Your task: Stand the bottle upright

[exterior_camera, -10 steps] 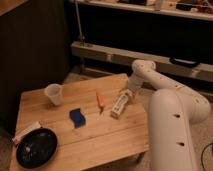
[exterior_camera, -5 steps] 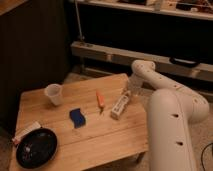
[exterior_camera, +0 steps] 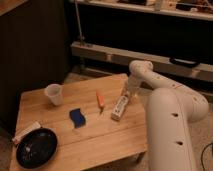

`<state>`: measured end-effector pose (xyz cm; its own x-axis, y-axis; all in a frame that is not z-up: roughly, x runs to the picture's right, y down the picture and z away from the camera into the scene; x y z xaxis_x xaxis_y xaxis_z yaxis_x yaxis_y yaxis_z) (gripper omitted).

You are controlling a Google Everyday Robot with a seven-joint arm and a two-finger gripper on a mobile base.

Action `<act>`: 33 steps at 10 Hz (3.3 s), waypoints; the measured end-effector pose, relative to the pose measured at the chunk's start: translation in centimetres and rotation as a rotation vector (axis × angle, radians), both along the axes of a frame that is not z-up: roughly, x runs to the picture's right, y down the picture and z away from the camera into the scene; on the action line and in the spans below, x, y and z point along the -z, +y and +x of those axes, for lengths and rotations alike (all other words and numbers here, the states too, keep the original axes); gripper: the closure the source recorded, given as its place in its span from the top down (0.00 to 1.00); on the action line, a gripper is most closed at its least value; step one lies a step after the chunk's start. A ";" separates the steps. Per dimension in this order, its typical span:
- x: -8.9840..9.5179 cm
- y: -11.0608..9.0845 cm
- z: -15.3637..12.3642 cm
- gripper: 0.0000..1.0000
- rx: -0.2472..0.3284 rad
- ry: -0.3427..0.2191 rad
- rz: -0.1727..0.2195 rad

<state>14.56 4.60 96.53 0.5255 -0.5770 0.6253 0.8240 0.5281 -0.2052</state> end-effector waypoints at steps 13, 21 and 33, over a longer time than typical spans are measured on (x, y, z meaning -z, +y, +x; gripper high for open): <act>-0.8 -0.2 -1.1 0.49 0.066 0.016 0.017; -1.2 -0.3 -0.5 0.15 0.073 0.034 0.028; 8.5 -7.3 1.2 0.14 0.112 0.000 0.183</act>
<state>15.78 -2.75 88.05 0.4521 -0.7354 0.5047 0.8794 0.4621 -0.1144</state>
